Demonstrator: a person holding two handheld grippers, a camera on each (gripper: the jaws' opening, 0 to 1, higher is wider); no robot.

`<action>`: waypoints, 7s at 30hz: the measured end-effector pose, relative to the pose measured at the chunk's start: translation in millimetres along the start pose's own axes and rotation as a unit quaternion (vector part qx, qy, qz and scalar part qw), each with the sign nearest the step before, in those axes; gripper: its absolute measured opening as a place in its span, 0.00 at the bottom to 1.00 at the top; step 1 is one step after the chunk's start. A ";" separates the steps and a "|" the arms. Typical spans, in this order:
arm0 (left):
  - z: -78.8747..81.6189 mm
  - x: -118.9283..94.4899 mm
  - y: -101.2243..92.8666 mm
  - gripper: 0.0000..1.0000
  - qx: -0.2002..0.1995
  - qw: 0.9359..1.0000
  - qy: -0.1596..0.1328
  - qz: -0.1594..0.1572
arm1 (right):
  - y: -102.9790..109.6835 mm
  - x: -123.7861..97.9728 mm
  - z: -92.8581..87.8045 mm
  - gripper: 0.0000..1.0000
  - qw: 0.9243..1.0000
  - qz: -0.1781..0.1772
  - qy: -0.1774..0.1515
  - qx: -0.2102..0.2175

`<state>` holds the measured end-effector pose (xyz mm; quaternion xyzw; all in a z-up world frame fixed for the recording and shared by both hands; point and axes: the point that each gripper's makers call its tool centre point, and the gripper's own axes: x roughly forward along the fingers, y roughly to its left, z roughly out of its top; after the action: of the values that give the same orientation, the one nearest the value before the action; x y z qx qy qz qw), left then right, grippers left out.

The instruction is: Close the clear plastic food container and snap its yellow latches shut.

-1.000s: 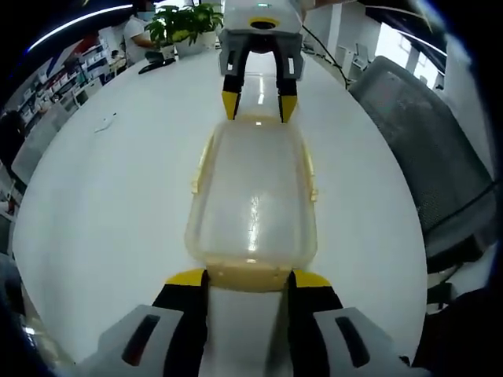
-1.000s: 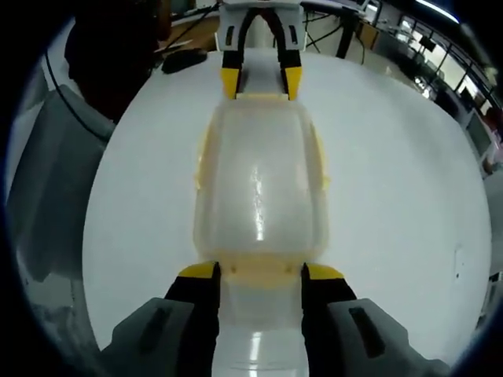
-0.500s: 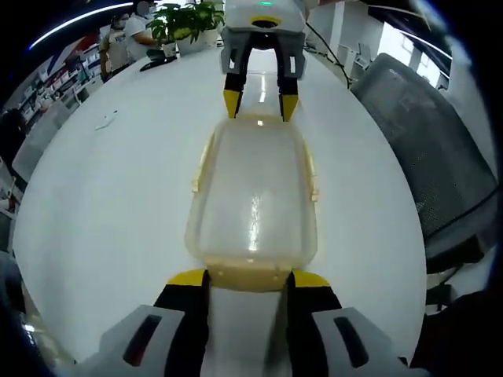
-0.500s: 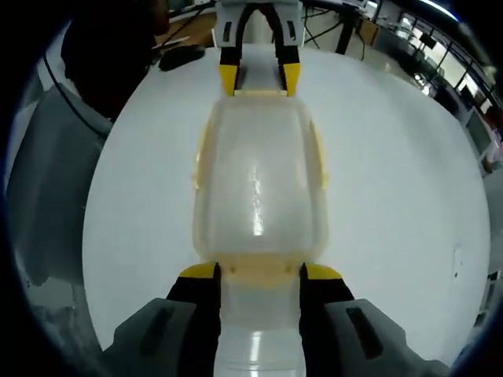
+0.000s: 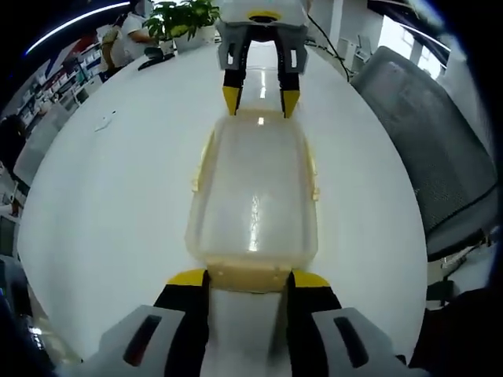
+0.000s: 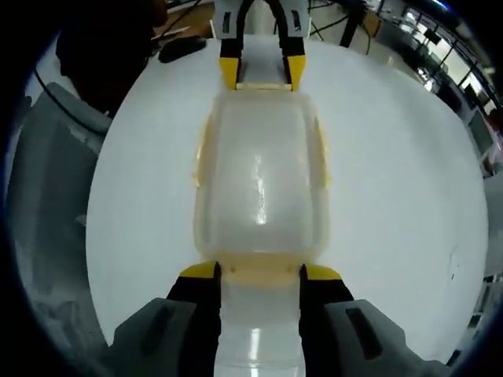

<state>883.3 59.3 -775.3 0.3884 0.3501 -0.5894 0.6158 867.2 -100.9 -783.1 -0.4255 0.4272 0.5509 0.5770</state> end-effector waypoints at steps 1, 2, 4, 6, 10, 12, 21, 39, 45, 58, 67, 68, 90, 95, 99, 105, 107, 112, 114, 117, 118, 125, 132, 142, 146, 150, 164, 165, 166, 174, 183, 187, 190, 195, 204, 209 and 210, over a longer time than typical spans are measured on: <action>0.4 -1.6 -0.5 0.32 -0.002 1.000 0.000 0.001 | 0.1 -2.4 0.8 0.35 1.000 -0.002 0.000 -0.002; 1.6 -6.7 -2.6 0.32 -0.006 1.000 -0.001 0.004 | 0.6 -5.5 1.4 0.35 1.000 -0.001 -0.002 -0.002; 5.2 -15.4 -6.0 0.32 -0.008 1.000 -0.001 0.010 | 1.0 -13.7 3.4 0.35 1.000 -0.003 -0.007 -0.007; 8.9 -22.1 -8.2 0.32 -0.009 1.000 -0.001 0.013 | 2.9 -21.4 5.5 0.35 1.000 -0.003 -0.008 -0.012; 18.7 -39.6 -8.9 0.32 -0.010 1.000 0.002 0.023 | 3.1 -36.2 8.8 0.35 1.000 -0.006 -0.012 -0.019; 24.8 -48.1 -10.3 0.32 -0.013 1.000 -0.002 0.027 | 4.7 -43.0 9.0 0.35 1.000 -0.005 -0.012 -0.022; 46.8 -74.2 -20.0 0.32 -0.009 0.999 0.001 0.036 | 13.4 -68.7 8.9 0.35 0.999 -0.008 -0.013 -0.033; 99.6 -70.7 -24.8 0.32 -0.009 0.999 0.000 0.044 | 17.7 -106.3 -31.0 0.35 0.999 -0.014 -0.019 -0.036; 122.6 -63.8 -20.6 0.32 0.003 0.999 -0.001 0.043 | 17.1 -115.5 -54.1 0.35 0.999 -0.019 -0.021 -0.026; 171.6 -27.8 -14.2 0.32 0.026 0.999 -0.011 0.027 | 17.4 -127.8 -110.6 0.35 0.999 -0.026 -0.019 -0.001; 199.9 -2.8 -10.3 0.32 0.041 0.999 -0.017 0.019 | 21.3 -130.8 -147.2 0.35 0.999 -0.028 -0.018 0.019; 202.7 0.8 -9.7 0.32 0.041 0.999 -0.017 0.018 | 20.7 -130.1 -151.0 0.35 0.999 -0.027 -0.019 0.021; 239.4 39.2 -11.5 0.32 0.038 0.999 -0.033 0.010 | 19.1 -132.7 -202.5 0.35 1.000 -0.020 -0.004 0.021; 240.6 41.1 -10.8 0.32 0.037 0.999 -0.033 0.011 | 14.6 -130.5 -206.0 0.35 1.000 -0.019 -0.002 0.018; 241.5 42.1 -11.3 0.32 0.037 0.999 -0.033 0.011 | 14.2 -128.2 -207.7 0.35 1.000 -0.017 0.001 0.015; 238.3 46.2 -14.2 0.32 0.037 0.999 -0.030 0.008 | 15.2 -123.6 -208.7 0.35 1.000 -0.014 0.001 0.012; 237.4 47.6 -14.6 0.32 0.037 0.999 -0.029 0.008 | 14.9 -122.6 -209.3 0.35 1.000 -0.014 0.002 0.012; 237.2 50.2 -14.0 0.32 0.038 0.999 -0.030 0.009 | 14.7 -121.3 -210.5 0.35 1.000 -0.013 0.002 0.014; 237.1 51.6 -14.1 0.32 0.038 0.999 -0.028 0.009 | 14.1 -120.6 -211.5 0.35 1.000 -0.013 0.004 0.014; 236.3 53.5 -14.3 0.32 0.041 0.999 -0.025 0.009 | 14.1 -120.3 -212.0 0.35 1.000 -0.012 0.004 0.014; 236.2 53.9 -14.0 0.32 0.042 0.999 -0.025 0.009 | 13.7 -120.3 -212.3 0.35 1.000 -0.013 0.005 0.014; 235.4 55.7 -12.3 0.32 0.040 0.999 -0.026 0.010 | 9.6 -120.1 -212.7 0.36 1.000 -0.013 0.008 0.010; 234.5 57.3 -13.9 0.32 0.039 0.999 -0.028 0.008 | 10.8 -119.7 -213.3 0.36 1.000 -0.009 0.012 0.007; 235.2 58.2 -17.0 0.32 0.042 0.999 -0.030 0.003 | 12.8 -119.0 -215.3 0.36 1.000 -0.007 0.015 0.007; 234.8 57.6 -18.6 0.32 0.043 0.999 -0.029 0.003 | 13.8 -119.8 -214.9 0.36 1.000 -0.008 0.015 0.006; 234.4 58.1 -19.0 0.32 0.042 0.999 -0.030 0.002 | 13.9 -119.3 -215.0 0.36 1.000 -0.008 0.015 0.007; 234.0 57.3 -18.4 0.32 0.045 0.999 -0.030 0.004 | 17.0 -120.3 -212.4 0.36 1.000 -0.009 0.015 0.010; 234.3 57.3 -18.5 0.32 0.044 0.999 -0.030 0.003 | 17.5 -120.0 -212.9 0.36 1.000 -0.009 0.016 0.009; 234.7 57.4 -19.3 0.32 0.043 0.999 -0.031 0.002 | 17.7 -119.5 -213.7 0.36 1.000 -0.007 0.018 0.010; 233.5 59.1 -19.7 0.33 0.038 0.999 -0.035 0.000 | 16.2 -119.0 -214.0 0.36 1.000 -0.008 0.019 0.008; 229.9 62.2 -20.7 0.43 0.047 0.999 -0.023 -0.001 | 24.0 -117.2 -219.3 0.46 0.999 0.013 0.028 0.020; 228.0 61.7 -21.5 0.41 0.043 0.999 -0.021 -0.001 | 20.6 -119.6 -225.5 0.42 0.999 0.006 0.030 0.028; 227.6 61.0 -22.0 0.41 0.043 0.999 -0.021 -0.001 | 21.0 -122.5 -226.5 0.40 0.999 0.005 0.026 0.037; 228.7 58.6 -21.3 0.41 0.042 0.999 -0.020 0.001 | 20.8 -124.7 -228.7 0.40 0.999 -0.001 0.023 0.042; 232.7 43.1 -20.1 0.40 -0.011 1.000 -0.022 0.014 | 16.1 -141.7 -217.3 0.39 0.995 -0.032 -0.022 0.089; 239.8 32.6 -15.8 0.38 -0.068 0.996 -0.046 0.035 | 18.2 -152.1 -217.0 0.36 0.991 -0.054 -0.046 0.115; 241.2 31.2 -16.4 0.38 -0.070 0.996 -0.049 0.036 | 19.6 -152.9 -217.3 0.36 0.990 -0.057 -0.051 0.121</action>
<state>862.4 -169.8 -694.7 0.3277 0.3455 -0.5591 0.6787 838.0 -350.9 -695.7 -0.3474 0.4356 0.4821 0.6761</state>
